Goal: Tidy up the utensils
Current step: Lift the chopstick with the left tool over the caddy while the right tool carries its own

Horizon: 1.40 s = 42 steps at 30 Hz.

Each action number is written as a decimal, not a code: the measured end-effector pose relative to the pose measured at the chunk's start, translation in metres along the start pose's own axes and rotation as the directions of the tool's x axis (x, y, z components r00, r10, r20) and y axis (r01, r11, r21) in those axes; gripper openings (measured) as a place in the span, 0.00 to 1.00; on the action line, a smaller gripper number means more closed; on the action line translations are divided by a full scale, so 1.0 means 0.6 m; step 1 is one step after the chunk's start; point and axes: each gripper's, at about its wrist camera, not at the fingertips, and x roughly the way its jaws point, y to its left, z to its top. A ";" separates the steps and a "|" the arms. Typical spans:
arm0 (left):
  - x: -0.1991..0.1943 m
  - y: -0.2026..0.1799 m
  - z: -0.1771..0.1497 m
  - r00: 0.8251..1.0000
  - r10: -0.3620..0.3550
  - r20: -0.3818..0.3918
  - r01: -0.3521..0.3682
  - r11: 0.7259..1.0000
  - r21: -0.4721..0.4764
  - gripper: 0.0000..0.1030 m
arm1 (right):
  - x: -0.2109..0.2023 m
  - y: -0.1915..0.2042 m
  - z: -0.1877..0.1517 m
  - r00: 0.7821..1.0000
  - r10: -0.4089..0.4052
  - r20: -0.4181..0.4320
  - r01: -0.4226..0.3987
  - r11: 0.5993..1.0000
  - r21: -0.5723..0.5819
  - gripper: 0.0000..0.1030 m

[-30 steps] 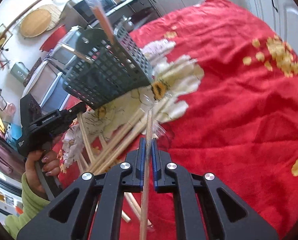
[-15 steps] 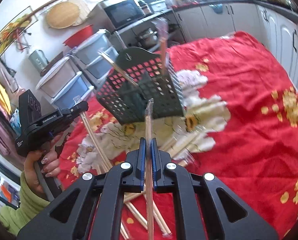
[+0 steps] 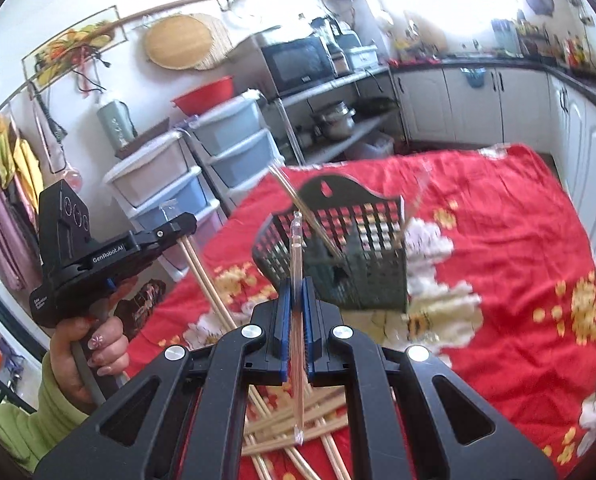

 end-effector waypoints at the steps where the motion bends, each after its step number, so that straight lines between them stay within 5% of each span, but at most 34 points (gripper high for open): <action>1: -0.003 -0.004 0.004 1.000 -0.002 0.009 0.002 1.000 0.006 0.03 | -0.001 0.004 0.005 1.000 0.003 0.008 -0.003 1.000 -0.007 0.06; 18: -0.047 -0.060 0.099 0.985 -0.032 0.167 0.017 0.995 0.094 0.03 | -0.027 0.053 0.106 0.982 0.032 0.188 -0.013 0.995 -0.102 0.06; 36: -0.069 -0.092 0.185 0.946 0.020 0.324 -0.069 0.988 0.140 0.03 | -0.057 0.075 0.198 0.910 0.028 0.414 0.062 0.977 -0.203 0.06; 42: -0.050 -0.090 0.192 0.935 0.058 0.349 -0.116 0.982 0.148 0.03 | -0.045 0.062 0.206 0.901 0.025 0.434 0.069 0.977 -0.200 0.06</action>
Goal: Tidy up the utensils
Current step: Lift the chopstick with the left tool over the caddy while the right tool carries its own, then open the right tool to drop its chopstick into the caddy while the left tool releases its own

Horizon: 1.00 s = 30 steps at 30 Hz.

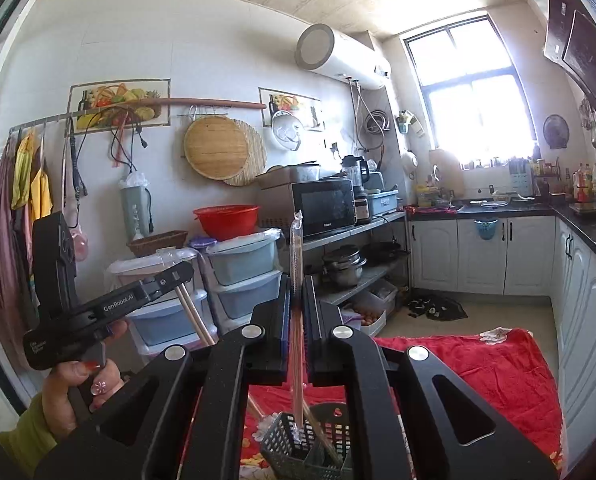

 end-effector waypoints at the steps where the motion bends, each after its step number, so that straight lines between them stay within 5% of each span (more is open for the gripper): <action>1: 0.005 0.001 -0.003 1.000 0.001 -0.003 -0.001 1.000 -0.002 0.03 | 0.004 -0.003 -0.003 1.000 -0.006 -0.002 0.006 1.000 -0.001 0.06; 30: 0.083 0.045 -0.126 0.996 0.025 -0.087 -0.026 1.000 -0.010 0.03 | 0.129 -0.039 -0.131 0.979 -0.075 -0.190 0.090 0.993 0.071 0.06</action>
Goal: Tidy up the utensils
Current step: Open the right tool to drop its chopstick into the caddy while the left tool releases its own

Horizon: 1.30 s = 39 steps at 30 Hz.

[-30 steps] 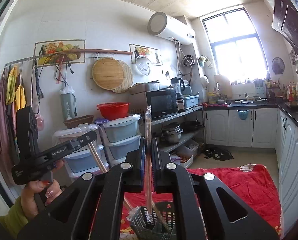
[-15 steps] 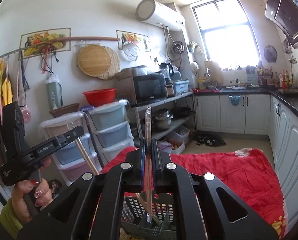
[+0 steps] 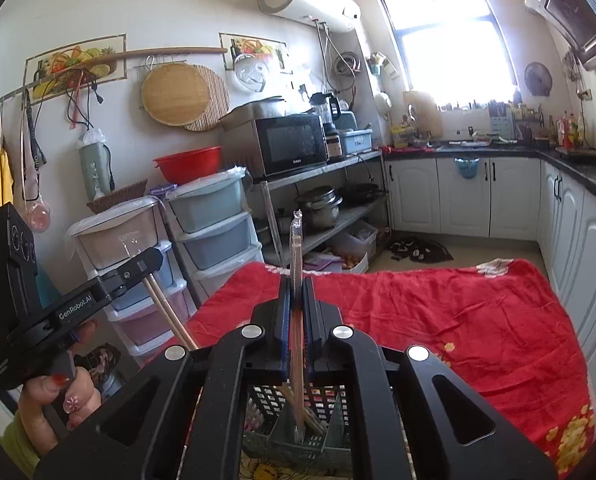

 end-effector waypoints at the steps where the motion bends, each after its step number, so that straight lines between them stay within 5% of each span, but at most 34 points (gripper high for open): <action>1: 0.002 0.001 -0.004 1.000 -0.001 -0.003 0.001 1.000 -0.003 0.03 | 0.003 0.000 -0.004 1.000 0.003 -0.004 -0.003 1.000 0.004 0.06; 26: 0.010 0.007 -0.065 0.999 0.010 -0.049 -0.011 1.000 -0.018 0.03 | 0.024 -0.006 -0.058 0.999 -0.008 -0.049 0.011 0.999 0.047 0.06; 30: 0.012 0.011 -0.071 0.998 0.017 -0.064 -0.018 1.000 -0.024 0.03 | 0.017 -0.018 -0.061 0.998 -0.013 -0.059 0.017 0.997 0.071 0.19; 36: 0.002 0.021 -0.074 0.997 0.024 -0.079 -0.029 0.998 -0.054 0.12 | -0.004 -0.028 -0.061 0.998 -0.021 -0.054 0.025 0.996 0.085 0.30; 39: -0.008 0.024 -0.074 0.996 0.033 -0.084 -0.038 0.997 -0.063 0.24 | -0.016 -0.032 -0.061 0.998 -0.024 -0.060 0.029 0.995 0.092 0.31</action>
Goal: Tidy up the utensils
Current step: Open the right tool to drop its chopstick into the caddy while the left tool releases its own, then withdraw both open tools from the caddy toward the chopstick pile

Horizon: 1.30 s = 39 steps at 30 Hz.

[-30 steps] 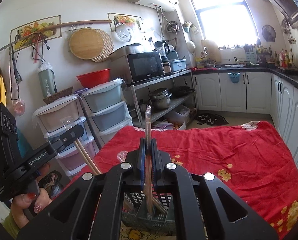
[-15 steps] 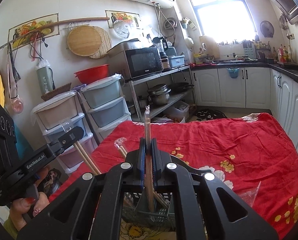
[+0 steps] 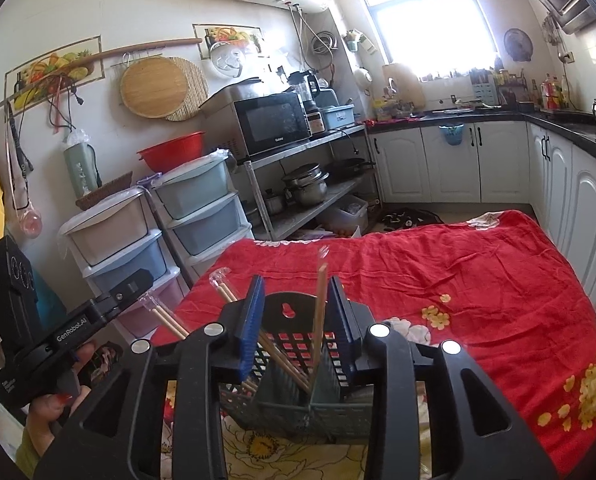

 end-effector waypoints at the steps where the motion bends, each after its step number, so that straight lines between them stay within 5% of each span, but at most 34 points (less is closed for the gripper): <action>1: -0.003 0.002 0.000 1.000 0.003 -0.001 -0.003 1.000 -0.006 0.29 | -0.003 0.000 0.000 1.000 0.001 -0.002 -0.001 1.000 -0.003 0.32; 9: -0.030 0.012 -0.001 1.000 0.017 -0.015 -0.018 0.999 -0.029 0.49 | -0.026 0.007 -0.010 1.000 -0.019 -0.021 0.018 0.999 -0.043 0.42; 13: -0.037 0.014 -0.007 0.999 0.025 -0.033 -0.026 0.999 -0.025 0.67 | -0.035 0.009 -0.018 0.999 -0.017 -0.030 0.016 0.999 -0.045 0.47; 23: -0.056 0.018 -0.026 0.997 0.049 -0.057 -0.050 0.999 -0.013 0.89 | -0.055 0.016 -0.033 0.999 -0.018 -0.030 0.017 0.998 -0.061 0.58; 39: -0.079 0.020 -0.069 0.991 0.087 -0.104 -0.086 0.996 0.018 0.90 | -0.077 0.026 -0.055 0.998 -0.009 -0.054 0.004 0.996 -0.089 0.65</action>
